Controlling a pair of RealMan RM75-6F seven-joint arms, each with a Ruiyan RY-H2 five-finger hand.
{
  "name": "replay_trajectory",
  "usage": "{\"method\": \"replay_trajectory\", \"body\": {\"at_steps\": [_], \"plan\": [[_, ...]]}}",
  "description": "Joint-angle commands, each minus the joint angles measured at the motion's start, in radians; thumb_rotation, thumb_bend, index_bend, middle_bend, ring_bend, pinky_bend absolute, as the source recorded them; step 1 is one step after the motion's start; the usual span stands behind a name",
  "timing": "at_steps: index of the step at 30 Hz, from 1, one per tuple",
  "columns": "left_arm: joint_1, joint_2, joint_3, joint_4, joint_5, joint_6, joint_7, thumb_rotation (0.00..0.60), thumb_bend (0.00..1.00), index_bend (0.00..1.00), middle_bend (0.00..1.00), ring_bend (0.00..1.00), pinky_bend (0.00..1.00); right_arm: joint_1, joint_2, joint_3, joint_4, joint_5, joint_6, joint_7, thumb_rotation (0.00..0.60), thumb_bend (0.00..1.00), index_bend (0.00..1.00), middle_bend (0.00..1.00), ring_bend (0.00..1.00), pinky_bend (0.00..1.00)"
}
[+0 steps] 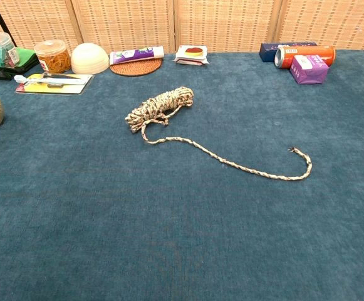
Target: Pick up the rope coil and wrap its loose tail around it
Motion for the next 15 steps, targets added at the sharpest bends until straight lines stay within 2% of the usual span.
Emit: {"method": "replay_trajectory", "body": {"at_steps": [1,4,15], "plan": [[0.002,0.003,-0.001,-0.001,-0.001,0.003,-0.008,0.600,0.05,0.00,0.00,0.00,0.00,0.001,0.001,0.003,-0.005,0.006,-0.003,0.001,0.600,0.00,0.00,0.00,0.00,0.00],[0.003,0.009,-0.001,-0.002,-0.003,0.006,-0.019,0.600,0.05,0.00,0.00,0.00,0.00,-0.001,0.010,0.011,-0.014,0.019,0.008,0.018,0.600,0.00,0.00,0.00,0.00,0.00],[0.002,0.024,0.007,-0.003,0.019,0.008,-0.047,0.600,0.05,0.00,0.00,0.00,0.00,0.005,-0.011,-0.013,-0.006,-0.018,-0.020,-0.015,0.600,0.00,0.00,0.00,0.00,0.00]]}}
